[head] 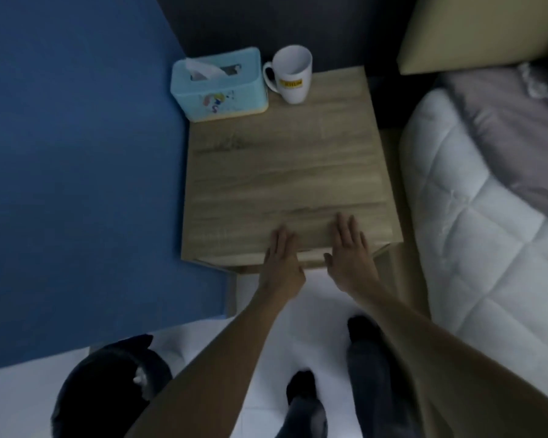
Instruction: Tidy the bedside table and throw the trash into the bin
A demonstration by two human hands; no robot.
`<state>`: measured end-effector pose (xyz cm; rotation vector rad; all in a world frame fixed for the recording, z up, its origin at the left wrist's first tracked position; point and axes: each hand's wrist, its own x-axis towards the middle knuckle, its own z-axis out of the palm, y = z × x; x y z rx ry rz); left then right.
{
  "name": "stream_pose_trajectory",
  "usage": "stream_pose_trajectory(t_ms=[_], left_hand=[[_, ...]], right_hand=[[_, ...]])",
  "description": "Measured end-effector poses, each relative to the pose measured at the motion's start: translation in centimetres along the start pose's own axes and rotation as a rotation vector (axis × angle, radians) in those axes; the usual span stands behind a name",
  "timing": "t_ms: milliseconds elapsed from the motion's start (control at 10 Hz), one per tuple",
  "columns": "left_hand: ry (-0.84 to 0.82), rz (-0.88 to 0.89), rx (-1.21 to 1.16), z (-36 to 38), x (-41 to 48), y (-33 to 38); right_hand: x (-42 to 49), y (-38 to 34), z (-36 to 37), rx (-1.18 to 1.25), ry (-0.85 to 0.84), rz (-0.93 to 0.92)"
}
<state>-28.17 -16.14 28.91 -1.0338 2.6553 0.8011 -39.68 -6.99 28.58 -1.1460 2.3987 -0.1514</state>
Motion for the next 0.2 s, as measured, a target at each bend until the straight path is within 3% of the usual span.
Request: stream_pose_trajectory(t_ms=[200], left_hand=[[-0.097, -0.030, 0.081, -0.8, -3.6, 1.0]], right_hand=[[-3.0, -2.0, 0.0, 0.067, -0.017, 0.053]])
